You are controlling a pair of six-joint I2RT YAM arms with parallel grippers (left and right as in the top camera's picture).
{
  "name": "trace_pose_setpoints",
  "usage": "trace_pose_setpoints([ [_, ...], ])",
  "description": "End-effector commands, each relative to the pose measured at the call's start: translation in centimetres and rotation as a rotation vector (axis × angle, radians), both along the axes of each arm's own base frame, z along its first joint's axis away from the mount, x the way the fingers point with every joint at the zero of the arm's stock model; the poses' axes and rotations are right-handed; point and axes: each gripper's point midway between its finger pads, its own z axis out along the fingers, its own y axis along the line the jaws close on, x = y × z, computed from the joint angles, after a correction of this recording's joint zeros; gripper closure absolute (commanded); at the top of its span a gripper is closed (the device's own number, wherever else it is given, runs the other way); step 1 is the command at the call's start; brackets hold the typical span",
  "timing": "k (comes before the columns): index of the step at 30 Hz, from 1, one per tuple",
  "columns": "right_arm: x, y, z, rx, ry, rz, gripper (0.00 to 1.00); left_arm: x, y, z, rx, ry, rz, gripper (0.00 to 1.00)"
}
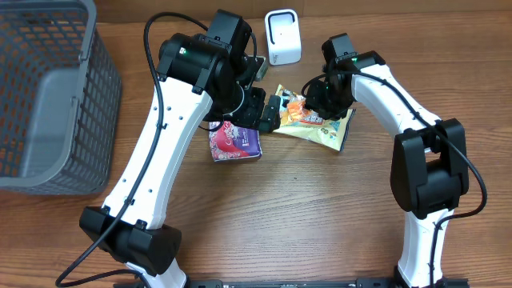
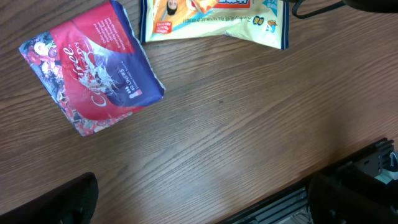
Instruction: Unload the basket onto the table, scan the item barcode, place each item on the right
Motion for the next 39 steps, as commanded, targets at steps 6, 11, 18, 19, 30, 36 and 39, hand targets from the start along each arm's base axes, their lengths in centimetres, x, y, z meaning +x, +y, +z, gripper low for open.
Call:
trace_pose_setpoints([
  [6,-1.3,1.1,1.1,0.149,0.085,0.003,0.5,0.0,0.1,-0.2,0.01,-0.004,-0.02,0.0],
  [11,-2.6,1.8,0.9,0.15,0.173,-0.09,0.51,0.0,0.1,-0.2,0.01,-0.004,-0.02,0.0],
  [18,-2.3,0.7,-1.2,0.008,0.174,-0.282,0.61,0.0,0.1,-0.2,0.01,-0.004,-0.02,0.0],
  [19,-2.0,0.8,-1.3,0.017,0.162,-0.292,0.61,0.0,0.1,-0.2,0.01,-0.004,-0.02,0.0],
  [30,-0.6,-0.4,-2.5,-0.03,0.098,-0.381,0.64,0.0,0.1,-0.2,0.01,-0.004,-0.02,0.0],
  [36,0.5,-1.5,-2.4,-0.068,0.034,-0.339,0.72,0.0,0.1,-0.2,0.01,-0.004,-0.02,0.0],
  [39,0.9,-2.1,-2.2,-0.071,0.019,-0.317,0.86,0.0,0.1,-0.2,0.009,-0.004,-0.02,0.0],
])
